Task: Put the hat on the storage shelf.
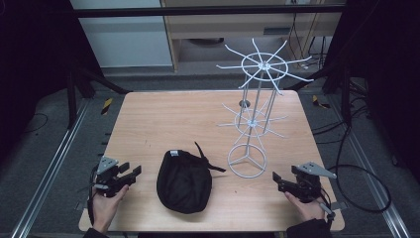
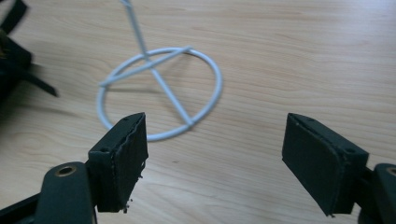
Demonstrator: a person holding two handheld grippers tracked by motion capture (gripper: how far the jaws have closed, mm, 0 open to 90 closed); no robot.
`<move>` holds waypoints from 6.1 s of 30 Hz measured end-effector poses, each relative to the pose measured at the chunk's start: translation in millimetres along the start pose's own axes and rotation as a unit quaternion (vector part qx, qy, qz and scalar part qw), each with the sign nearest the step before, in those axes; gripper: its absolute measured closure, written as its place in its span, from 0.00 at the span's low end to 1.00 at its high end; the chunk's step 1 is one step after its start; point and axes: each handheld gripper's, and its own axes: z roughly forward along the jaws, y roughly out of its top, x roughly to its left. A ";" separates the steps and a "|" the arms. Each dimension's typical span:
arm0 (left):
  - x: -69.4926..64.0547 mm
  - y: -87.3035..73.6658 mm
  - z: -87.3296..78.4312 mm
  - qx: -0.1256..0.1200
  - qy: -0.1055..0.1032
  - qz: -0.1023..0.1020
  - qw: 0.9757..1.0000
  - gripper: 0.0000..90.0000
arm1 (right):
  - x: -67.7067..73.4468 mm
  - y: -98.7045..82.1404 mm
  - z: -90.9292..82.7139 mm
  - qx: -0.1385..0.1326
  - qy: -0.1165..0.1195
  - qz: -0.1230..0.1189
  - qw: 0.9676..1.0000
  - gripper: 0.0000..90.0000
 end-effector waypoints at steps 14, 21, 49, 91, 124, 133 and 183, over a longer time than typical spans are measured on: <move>-36.4 5.6 1.2 0.007 -0.038 0.028 0.999 0.57 | 68.2 3.9 3.3 -0.005 0.102 -0.049 0.994 0.36; -49.2 6.5 8.8 0.019 -0.052 0.041 0.998 0.57 | 104.8 8.0 10.0 0.008 0.145 -0.065 0.987 0.40; -54.6 0.3 34.7 0.092 -0.063 0.044 0.993 0.84 | 188.9 9.6 50.0 0.043 0.232 -0.068 0.969 0.40; -68.9 -2.7 27.9 0.077 -0.092 0.027 0.992 0.80 | 153.1 12.3 59.7 0.071 0.144 -0.091 0.983 0.55; -71.4 -4.3 50.0 0.095 -0.104 0.014 0.990 0.85 | 215.0 28.7 46.4 -0.060 0.260 -0.196 0.944 0.92; -55.5 -0.6 38.3 0.082 -0.107 -0.001 0.991 0.77 | 221.9 23.0 48.8 -0.048 0.246 -0.212 0.945 0.92; -124.0 44.2 24.4 0.028 -0.161 -0.050 0.985 0.85 | 222.5 16.5 56.0 -0.035 0.223 -0.227 0.947 0.86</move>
